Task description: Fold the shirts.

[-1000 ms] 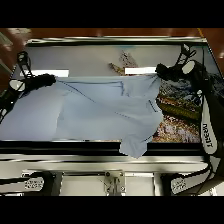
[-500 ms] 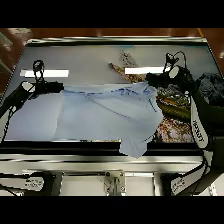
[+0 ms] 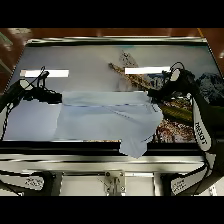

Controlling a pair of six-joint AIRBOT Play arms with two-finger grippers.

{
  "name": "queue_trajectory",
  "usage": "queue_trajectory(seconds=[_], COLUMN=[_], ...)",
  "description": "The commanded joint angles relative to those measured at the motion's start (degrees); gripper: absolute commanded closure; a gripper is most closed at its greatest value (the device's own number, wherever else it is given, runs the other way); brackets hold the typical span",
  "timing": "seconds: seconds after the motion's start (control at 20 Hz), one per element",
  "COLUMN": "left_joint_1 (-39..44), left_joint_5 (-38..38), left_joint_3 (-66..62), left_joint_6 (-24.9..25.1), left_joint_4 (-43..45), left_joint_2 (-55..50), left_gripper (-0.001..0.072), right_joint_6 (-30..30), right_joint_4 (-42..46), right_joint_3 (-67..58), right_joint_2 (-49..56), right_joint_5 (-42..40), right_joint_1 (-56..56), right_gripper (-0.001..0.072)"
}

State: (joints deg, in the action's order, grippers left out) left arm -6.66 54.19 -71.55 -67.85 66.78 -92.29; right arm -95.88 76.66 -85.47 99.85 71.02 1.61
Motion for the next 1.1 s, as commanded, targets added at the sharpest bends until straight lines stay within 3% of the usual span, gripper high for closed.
queue_trajectory(seconds=[0.0,0.05,0.1,0.15,0.2,0.25,0.3,0.4,0.5,0.7,0.8,0.9,1.05], left_joint_1=[-0.1,-0.1,-0.1,-0.2,-0.4,-1.0,-1.9,-5.1,-9.5,-20.2,-24.9,-26.2,-24.9], left_joint_5=[3.4,3.7,4.3,6.4,9.3,12.6,16.0,24.1,30.2,27.1,22.1,19.5,15.0], left_joint_3=[-0.2,-0.2,-0.3,-1.3,-2.9,-4.8,-6.7,-8.8,-7.0,13.1,24.0,29.9,34.5], left_joint_6=[-5.2,-5.5,-5.5,-5.4,-4.7,-4.2,-4.7,-5.2,-5.3,-1.5,1.7,4.9,5.2], left_joint_4=[0.9,-0.2,-1.2,-1.1,-0.8,0.3,1.4,1.8,1.8,0.8,-4.8,-10.2,-11.0], left_joint_2=[-2.6,-3.0,-2.8,-2.6,-2.4,-2.1,-1.9,-0.9,0.9,12.3,17.0,17.6,17.4], left_gripper=[0.0663,0.0590,0.0445,0.0300,0.0292,0.0260,0.0228,0.0046,0.0045,0.0045,0.0016,-0.0003,0.0000], right_joint_6=[-0.7,-0.8,-0.9,-0.7,0.6,2.6,3.7,5.4,7.7,11.4,13.9,14.6,14.8], right_joint_4=[0.8,0.3,-0.7,-1.4,-1.1,0.2,3.2,12.7,17.6,3.5,-3.7,-9.3,-13.6], right_joint_3=[2.3,2.4,2.4,2.4,2.4,2.4,2.4,2.4,3.5,21.4,31.2,36.7,39.1], right_joint_2=[0.0,0.0,-0.3,-1.0,-2.4,-4.2,-6.1,-10.6,-15.3,-28.7,-33.9,-36.3,-36.9], right_joint_5=[2.5,2.6,2.6,3.3,4.1,5.9,8.7,16.9,22.6,17.7,12.5,8.0,5.5], right_joint_1=[0.3,0.3,0.3,0.0,-0.2,-0.5,-1.0,-2.9,-6.7,-20.7,-25.4,-27.1,-27.0], right_gripper=[0.0650,0.0632,0.0553,0.0356,0.0176,0.0148,0.0148,0.0149,0.0180,0.0195,0.0195,0.0195,0.0195])
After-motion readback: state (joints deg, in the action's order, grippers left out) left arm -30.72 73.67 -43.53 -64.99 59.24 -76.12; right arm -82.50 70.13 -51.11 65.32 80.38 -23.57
